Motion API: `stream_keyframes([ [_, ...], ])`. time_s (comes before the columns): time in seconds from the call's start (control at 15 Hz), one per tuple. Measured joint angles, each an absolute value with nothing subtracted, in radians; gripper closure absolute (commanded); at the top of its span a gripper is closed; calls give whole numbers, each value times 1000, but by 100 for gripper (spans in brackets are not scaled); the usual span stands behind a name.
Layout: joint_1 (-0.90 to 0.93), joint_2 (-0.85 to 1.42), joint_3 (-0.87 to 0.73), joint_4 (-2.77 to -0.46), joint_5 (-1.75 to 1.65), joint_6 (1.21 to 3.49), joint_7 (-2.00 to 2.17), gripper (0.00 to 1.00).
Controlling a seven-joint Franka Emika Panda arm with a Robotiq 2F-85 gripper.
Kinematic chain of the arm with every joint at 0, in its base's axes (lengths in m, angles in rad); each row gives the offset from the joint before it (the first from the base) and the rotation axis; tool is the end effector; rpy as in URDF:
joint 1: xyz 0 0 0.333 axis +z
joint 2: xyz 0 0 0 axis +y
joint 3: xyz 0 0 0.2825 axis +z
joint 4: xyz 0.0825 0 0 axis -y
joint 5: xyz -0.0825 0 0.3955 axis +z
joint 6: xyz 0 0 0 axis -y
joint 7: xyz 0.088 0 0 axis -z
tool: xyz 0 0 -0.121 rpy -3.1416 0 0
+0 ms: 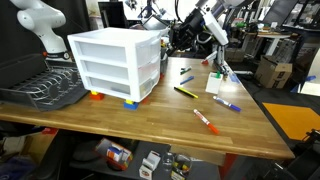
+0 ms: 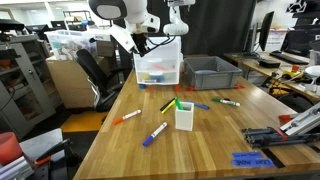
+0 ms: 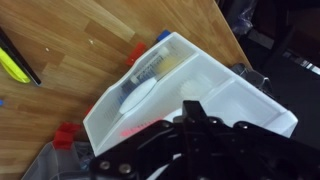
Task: Close the top drawer of the cabinet on the table
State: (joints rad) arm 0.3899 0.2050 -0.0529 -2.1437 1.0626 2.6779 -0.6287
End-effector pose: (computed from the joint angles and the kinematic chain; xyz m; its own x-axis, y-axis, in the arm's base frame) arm 0.5653 0.1754 0.2794 0.9296 -0.0355 0.3668 0.1633 -0.8526 -0.4964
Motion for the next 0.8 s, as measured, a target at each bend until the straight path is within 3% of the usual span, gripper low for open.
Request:
stream_keyframes([
  [0.47,321,-115,50,-2485,683,2677,-500,100],
  [0.53,313,-156,60,-2527,638,2666,-484,88],
  [0.67,307,-235,67,-2600,572,2628,-457,77],
  [0.73,307,-273,66,-2632,551,2601,-447,61],
  [0.8,307,-311,64,-2659,538,2570,-441,52],
])
